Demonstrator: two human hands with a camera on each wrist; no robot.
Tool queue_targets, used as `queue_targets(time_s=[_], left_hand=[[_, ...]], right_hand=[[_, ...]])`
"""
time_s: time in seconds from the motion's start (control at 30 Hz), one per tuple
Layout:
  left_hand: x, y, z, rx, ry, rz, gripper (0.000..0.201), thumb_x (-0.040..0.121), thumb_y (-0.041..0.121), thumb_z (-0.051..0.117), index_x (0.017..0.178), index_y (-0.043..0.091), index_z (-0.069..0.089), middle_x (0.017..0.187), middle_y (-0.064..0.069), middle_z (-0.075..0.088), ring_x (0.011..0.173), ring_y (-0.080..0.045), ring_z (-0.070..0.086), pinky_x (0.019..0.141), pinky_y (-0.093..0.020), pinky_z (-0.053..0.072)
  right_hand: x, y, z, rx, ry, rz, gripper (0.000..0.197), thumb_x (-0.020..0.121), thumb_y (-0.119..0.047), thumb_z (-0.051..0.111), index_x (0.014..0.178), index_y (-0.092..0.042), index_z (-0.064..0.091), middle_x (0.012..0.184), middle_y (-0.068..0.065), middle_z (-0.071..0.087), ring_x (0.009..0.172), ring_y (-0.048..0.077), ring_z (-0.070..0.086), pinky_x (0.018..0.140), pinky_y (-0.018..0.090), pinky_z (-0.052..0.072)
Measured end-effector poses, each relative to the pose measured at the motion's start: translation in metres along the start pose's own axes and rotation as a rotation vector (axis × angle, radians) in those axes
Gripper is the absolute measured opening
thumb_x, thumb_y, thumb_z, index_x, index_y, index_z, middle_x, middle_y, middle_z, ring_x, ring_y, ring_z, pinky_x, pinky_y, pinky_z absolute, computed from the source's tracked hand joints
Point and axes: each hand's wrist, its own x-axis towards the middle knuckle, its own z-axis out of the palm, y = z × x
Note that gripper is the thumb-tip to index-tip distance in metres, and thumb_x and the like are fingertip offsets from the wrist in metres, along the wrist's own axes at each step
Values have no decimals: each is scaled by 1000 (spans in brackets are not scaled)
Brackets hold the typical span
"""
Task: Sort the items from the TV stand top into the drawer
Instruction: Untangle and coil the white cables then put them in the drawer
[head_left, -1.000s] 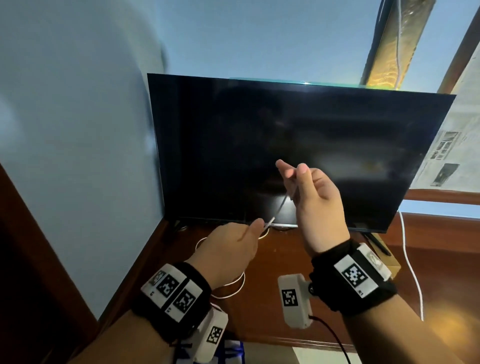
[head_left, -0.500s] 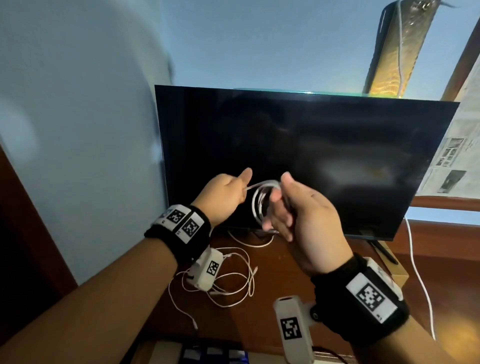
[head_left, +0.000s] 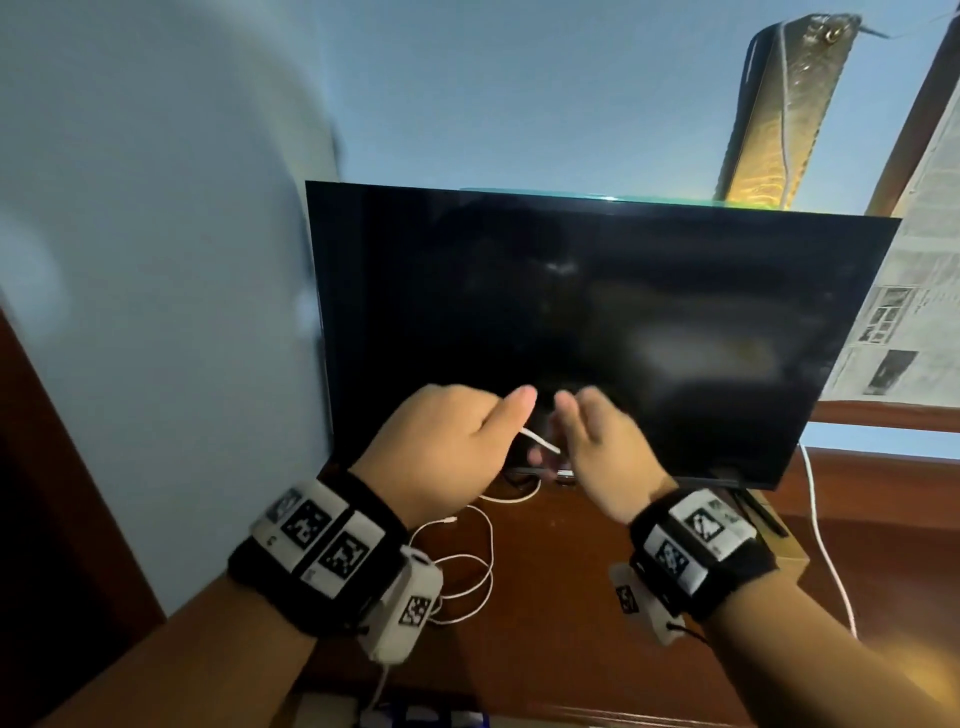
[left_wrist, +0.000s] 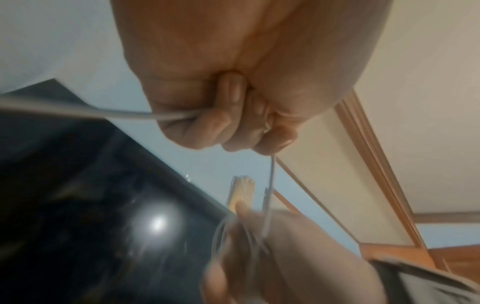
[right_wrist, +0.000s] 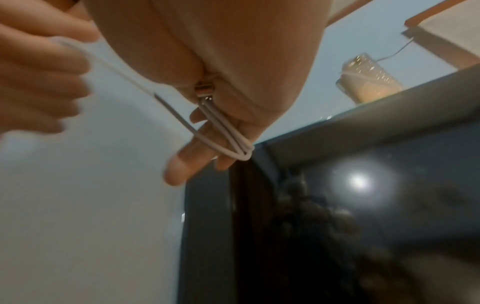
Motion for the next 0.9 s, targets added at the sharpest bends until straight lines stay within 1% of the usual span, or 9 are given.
queue_targets(time_s=[0.1, 0.17, 0.23, 0.33, 0.43, 0.57, 0.63, 0.77, 0.9], left_hand=[[27, 1, -16, 157, 144, 16, 72, 106, 58, 34, 48, 16, 44, 45, 2, 47, 46, -13, 49, 54, -32, 33], [43, -14, -16, 146, 163, -38, 73, 106, 59, 32, 51, 14, 47, 49, -2, 52, 51, -17, 55, 56, -34, 38], [53, -38, -4, 62, 119, -128, 74, 104, 64, 31, 56, 12, 52, 56, -7, 59, 56, -23, 59, 61, -38, 46], [44, -66, 29, -211, 10, -233, 73, 95, 75, 35, 52, 16, 43, 49, 0, 43, 48, -23, 43, 60, -43, 42], [16, -74, 61, -302, -109, -289, 70, 92, 73, 36, 49, 19, 39, 47, 7, 33, 44, -18, 32, 61, -42, 34], [-26, -49, 69, -113, -308, -237, 65, 105, 61, 31, 56, 20, 44, 48, 7, 37, 41, -11, 34, 58, -34, 35], [-36, -31, 57, -29, -296, -165, 64, 108, 54, 31, 58, 18, 47, 49, 5, 40, 40, -8, 35, 57, -32, 36], [-28, -1, 13, 93, -9, 18, 67, 108, 49, 39, 49, 17, 37, 42, 2, 37, 40, -11, 38, 51, -30, 26], [2, 11, -13, 334, 141, 81, 71, 108, 53, 30, 49, 16, 40, 47, 1, 47, 50, -16, 49, 56, -37, 39]], right_hand=[[-29, -15, 11, 206, -130, 71, 53, 108, -49, 33, 86, -7, 57, 48, 5, 58, 45, 33, 52, 49, 37, 44], [-43, -31, 10, 457, -167, 90, 61, 109, -52, 32, 81, -5, 60, 43, 8, 46, 45, 30, 40, 52, 36, 39], [-51, -51, 4, 728, -191, 46, 55, 109, -45, 39, 78, -4, 60, 40, 7, 38, 40, 26, 32, 55, 33, 47], [-46, -78, -12, 1019, -102, 41, 46, 110, -33, 40, 73, -11, 56, 42, 3, 34, 31, 20, 32, 59, 31, 52], [-25, -87, -30, 1133, 92, -2, 43, 111, -34, 39, 76, -14, 54, 49, 4, 47, 41, 20, 49, 71, 36, 54], [4, -60, -40, 924, 275, -112, 30, 112, -29, 39, 95, -6, 49, 90, 12, 79, 93, 28, 77, 102, 45, 52], [12, -34, -35, 552, 292, -98, 32, 111, -35, 40, 94, -9, 46, 101, 5, 80, 103, 17, 75, 100, 36, 50], [-1, 15, -10, -43, 13, -8, 31, 108, -44, 43, 89, -19, 49, 77, -5, 76, 76, 5, 72, 78, 33, 51], [-37, 5, 8, 134, -291, 131, 58, 106, -56, 36, 89, -6, 60, 52, 9, 61, 47, 25, 57, 58, 40, 51]])
